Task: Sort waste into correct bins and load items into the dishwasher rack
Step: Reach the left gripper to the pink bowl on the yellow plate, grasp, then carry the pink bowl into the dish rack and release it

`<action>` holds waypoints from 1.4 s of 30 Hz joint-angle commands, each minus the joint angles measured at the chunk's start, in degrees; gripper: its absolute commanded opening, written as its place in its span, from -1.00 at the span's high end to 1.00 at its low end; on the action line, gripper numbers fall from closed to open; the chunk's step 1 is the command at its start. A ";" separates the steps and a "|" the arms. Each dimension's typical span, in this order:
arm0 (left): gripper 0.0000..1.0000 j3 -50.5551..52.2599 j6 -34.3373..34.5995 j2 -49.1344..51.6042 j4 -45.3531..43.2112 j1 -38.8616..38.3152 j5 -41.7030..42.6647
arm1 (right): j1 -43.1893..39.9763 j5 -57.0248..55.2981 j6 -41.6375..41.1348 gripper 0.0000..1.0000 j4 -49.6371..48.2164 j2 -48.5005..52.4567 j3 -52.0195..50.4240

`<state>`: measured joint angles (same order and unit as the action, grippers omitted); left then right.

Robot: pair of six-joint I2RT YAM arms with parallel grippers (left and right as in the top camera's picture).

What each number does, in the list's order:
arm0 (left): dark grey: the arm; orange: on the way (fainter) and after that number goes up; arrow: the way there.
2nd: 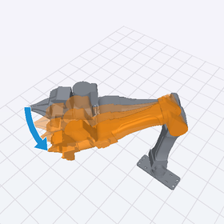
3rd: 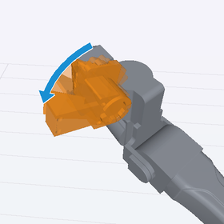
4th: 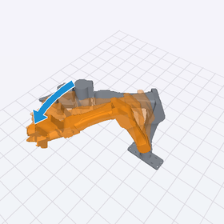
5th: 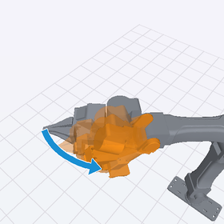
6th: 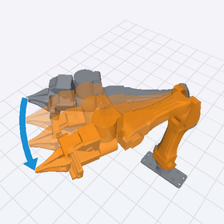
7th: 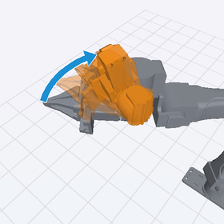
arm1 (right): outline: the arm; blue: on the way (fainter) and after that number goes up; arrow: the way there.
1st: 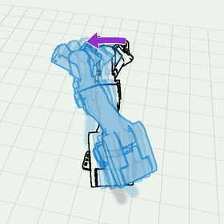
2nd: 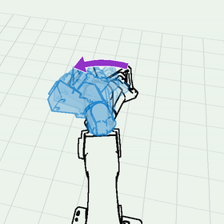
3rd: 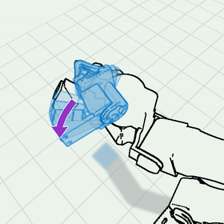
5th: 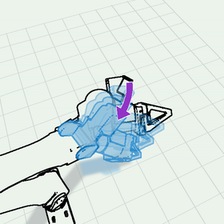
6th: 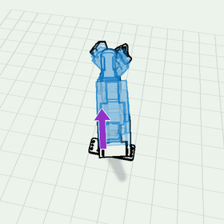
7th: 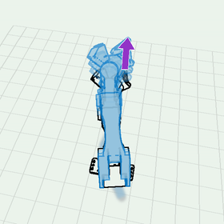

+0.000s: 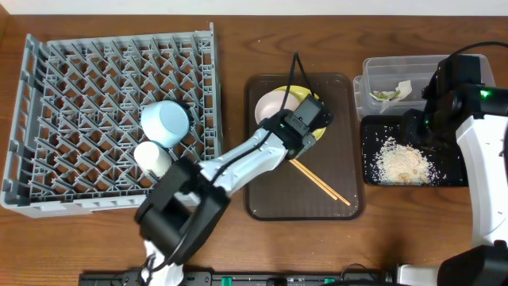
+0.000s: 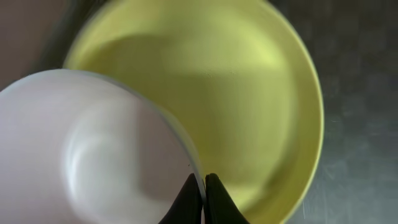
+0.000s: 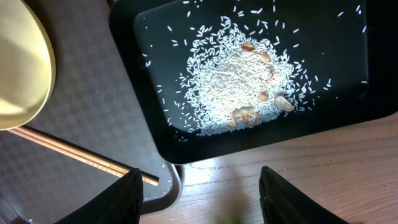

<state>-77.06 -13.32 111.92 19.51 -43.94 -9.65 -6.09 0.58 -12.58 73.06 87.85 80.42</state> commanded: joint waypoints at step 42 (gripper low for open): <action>0.88 -1.60 59.69 0.74 -33.31 58.62 79.84 | -0.22 0.52 1.07 -0.15 -0.39 -0.02 0.17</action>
<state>-77.78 45.06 111.70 -13.63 14.26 68.23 -6.09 0.80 -12.34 72.77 87.85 80.40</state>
